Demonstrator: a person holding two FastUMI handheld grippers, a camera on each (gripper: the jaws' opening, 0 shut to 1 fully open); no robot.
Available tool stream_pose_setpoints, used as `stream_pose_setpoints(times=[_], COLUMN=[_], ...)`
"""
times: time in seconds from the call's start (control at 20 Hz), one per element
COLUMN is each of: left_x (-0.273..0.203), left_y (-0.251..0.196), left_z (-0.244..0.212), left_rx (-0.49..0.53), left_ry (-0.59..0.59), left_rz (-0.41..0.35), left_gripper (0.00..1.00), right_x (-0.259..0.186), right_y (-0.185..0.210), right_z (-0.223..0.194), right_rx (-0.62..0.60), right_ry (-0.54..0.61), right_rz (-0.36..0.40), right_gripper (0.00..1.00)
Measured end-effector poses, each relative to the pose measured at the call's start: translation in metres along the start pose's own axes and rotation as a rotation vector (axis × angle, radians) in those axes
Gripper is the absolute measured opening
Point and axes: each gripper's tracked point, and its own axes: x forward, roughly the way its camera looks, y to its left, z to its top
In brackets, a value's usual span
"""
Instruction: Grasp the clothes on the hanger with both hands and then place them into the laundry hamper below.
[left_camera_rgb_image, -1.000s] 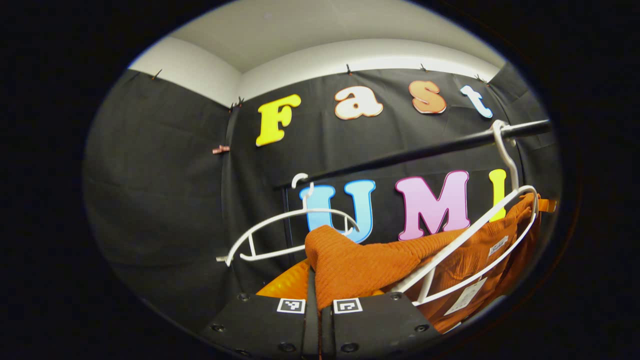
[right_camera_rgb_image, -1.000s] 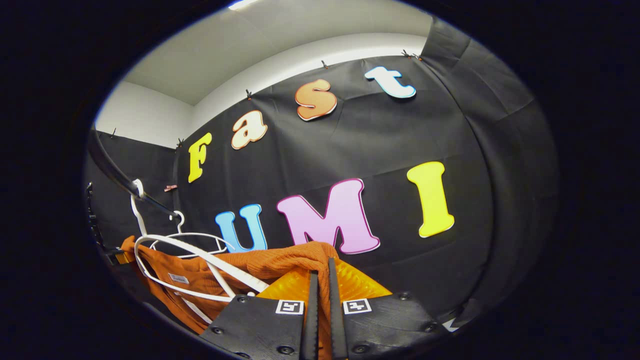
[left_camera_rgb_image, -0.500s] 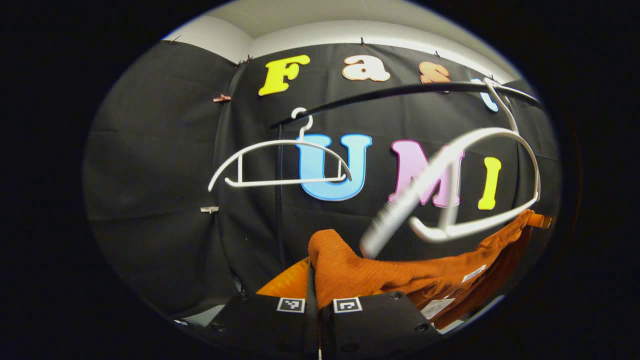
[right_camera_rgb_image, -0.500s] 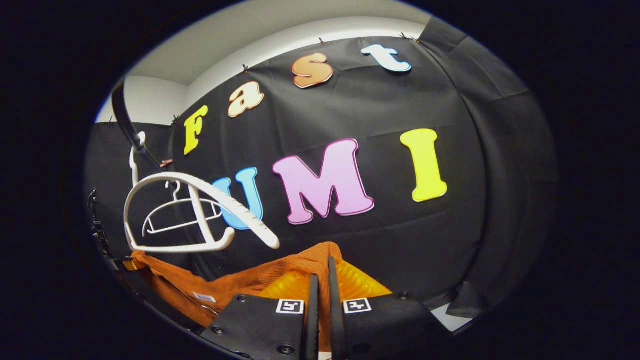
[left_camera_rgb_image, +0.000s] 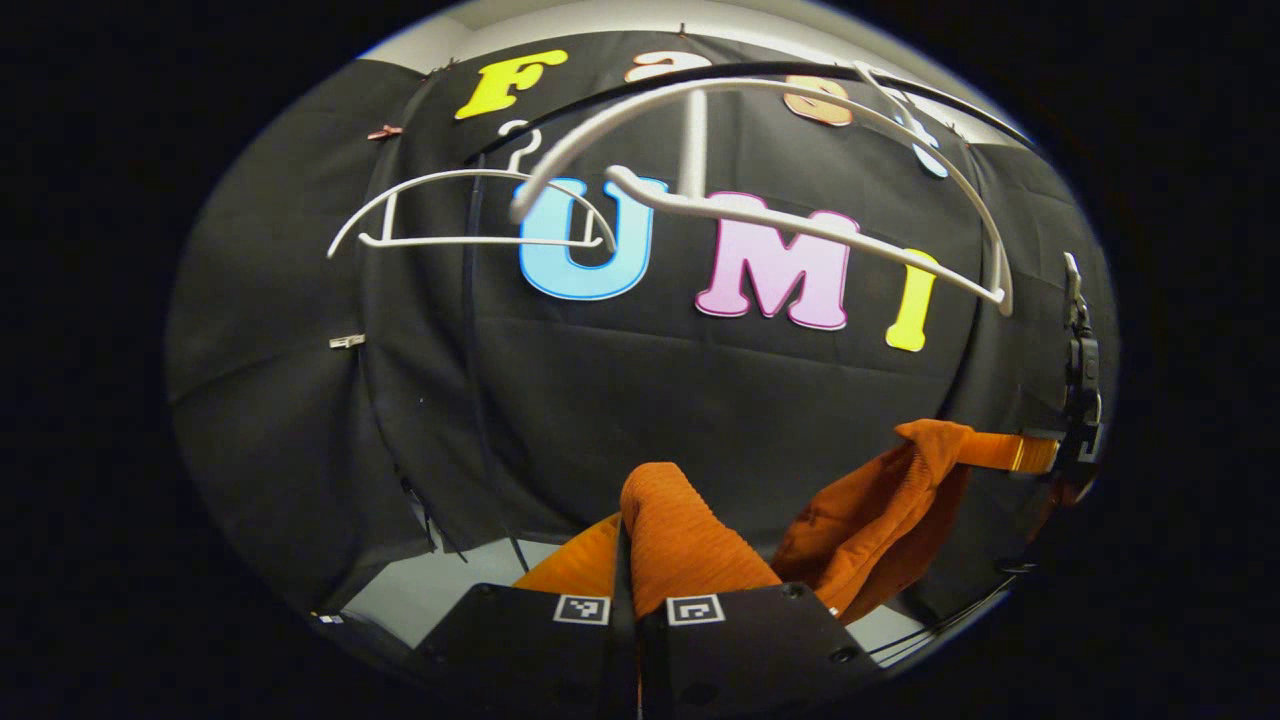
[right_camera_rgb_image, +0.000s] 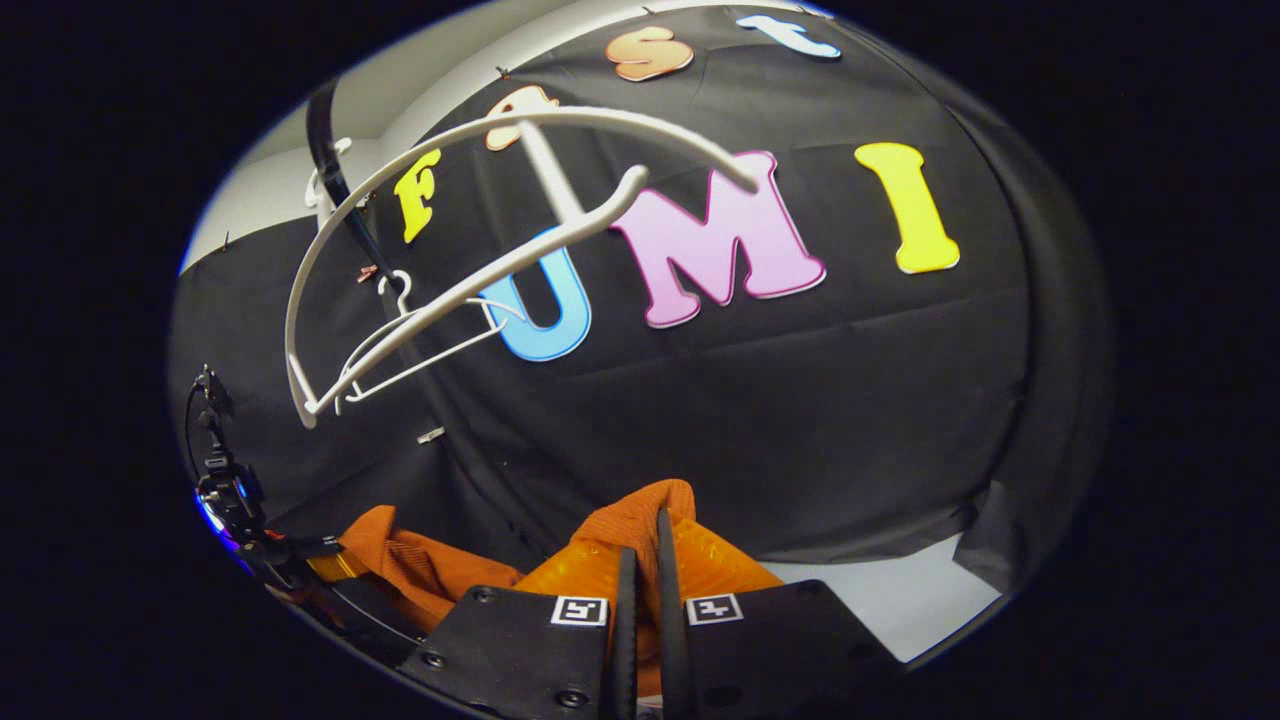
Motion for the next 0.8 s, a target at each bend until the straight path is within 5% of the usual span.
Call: stream_pose_setpoints(times=[0.35,0.8], left_x=[0.019,0.035], left_y=[-0.052,-0.068], left_z=[-0.022,-0.034], left_rx=[0.038,0.035], left_ry=[0.062,0.091], left_rz=[-0.123,-0.103], left_gripper=[0.06,0.07], right_x=[0.019,0.030], right_y=[0.062,0.085], right_z=[-0.063,-0.085], right_rx=[0.061,-0.027], right_ry=[0.173,0.244], right_rz=[0.109,0.148], right_gripper=[0.13,0.11])
